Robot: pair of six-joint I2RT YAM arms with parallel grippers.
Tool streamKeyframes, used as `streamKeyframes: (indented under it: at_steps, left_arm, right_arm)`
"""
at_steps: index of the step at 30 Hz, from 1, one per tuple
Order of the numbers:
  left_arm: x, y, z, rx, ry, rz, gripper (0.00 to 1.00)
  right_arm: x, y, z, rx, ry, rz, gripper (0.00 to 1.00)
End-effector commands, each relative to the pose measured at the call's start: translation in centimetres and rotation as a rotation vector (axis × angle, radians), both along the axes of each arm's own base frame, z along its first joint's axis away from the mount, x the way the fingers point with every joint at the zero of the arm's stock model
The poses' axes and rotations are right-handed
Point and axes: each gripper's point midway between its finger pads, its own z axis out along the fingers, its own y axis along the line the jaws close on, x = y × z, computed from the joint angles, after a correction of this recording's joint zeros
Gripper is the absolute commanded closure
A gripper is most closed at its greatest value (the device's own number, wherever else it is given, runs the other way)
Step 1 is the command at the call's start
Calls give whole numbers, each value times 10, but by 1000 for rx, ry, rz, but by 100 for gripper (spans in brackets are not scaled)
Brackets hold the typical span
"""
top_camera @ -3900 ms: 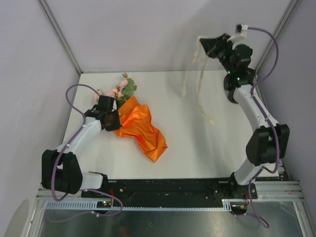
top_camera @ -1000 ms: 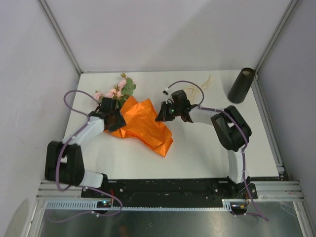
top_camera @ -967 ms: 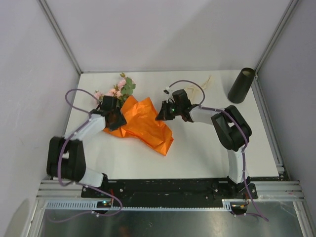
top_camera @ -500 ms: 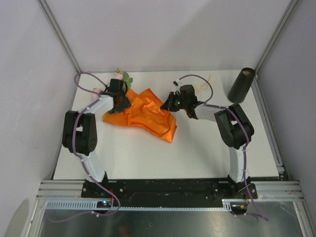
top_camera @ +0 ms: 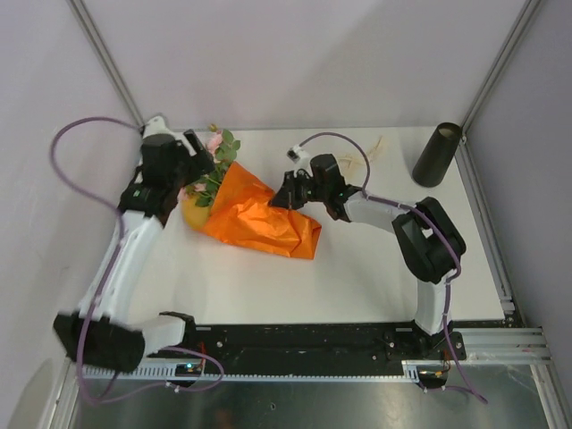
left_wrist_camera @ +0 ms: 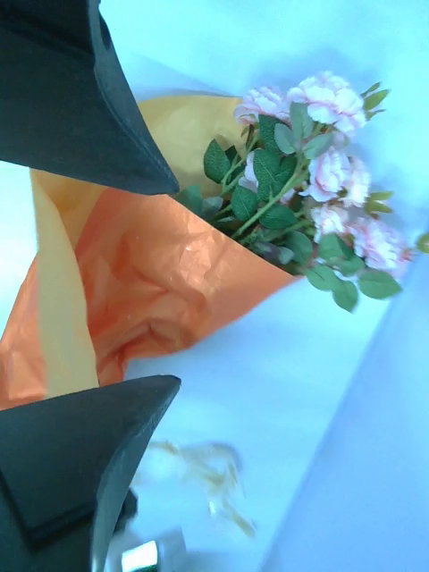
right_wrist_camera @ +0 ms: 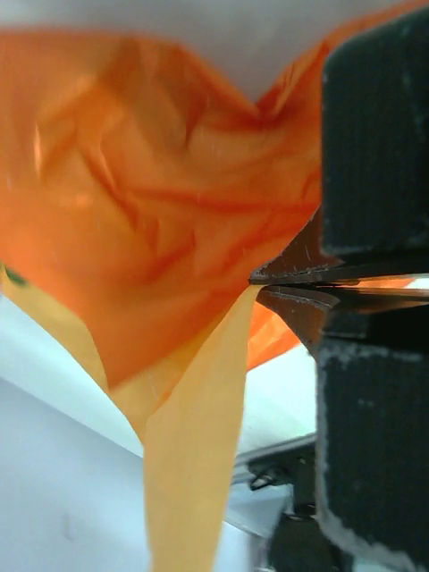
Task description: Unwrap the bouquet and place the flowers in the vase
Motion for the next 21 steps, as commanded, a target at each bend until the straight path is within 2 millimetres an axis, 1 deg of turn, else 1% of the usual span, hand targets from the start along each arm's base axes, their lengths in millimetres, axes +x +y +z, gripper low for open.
streamKeyframes:
  at_steps: [1,3,5,6,7,8,11,16,21]
  left_arm:
    - [-45,15,10,22,-40,10,10]
    - [-59,15,14,5,-60,9,8]
    - [-70,17,15,-5,-70,11,7]
    - [-75,17,15,-9,-73,10,7]
    - [-79,17,14,-17,-71,8,7]
    - [-83,15,13,-25,-71,2,7]
    - [-91,5,4,-67,-50,-43,7]
    - [-99,-17,-23,-149,37,-128,8]
    - [-105,-20,-66,-172,150,-121,9]
  right_arm:
    - [-51,19,35,-4,-99,186,94]
    - [-75,26,33,-34,-100,248,86]
    - [-97,28,32,-59,-104,294,78]
    - [-107,28,29,-72,-98,310,75]
    - [-115,28,29,-78,-100,319,73]
    - [-122,27,26,-88,-92,326,71]
    - [-140,20,22,-101,-82,321,66]
    - [-152,6,21,-106,-43,284,60]
    - [-150,-6,27,-83,7,233,53]
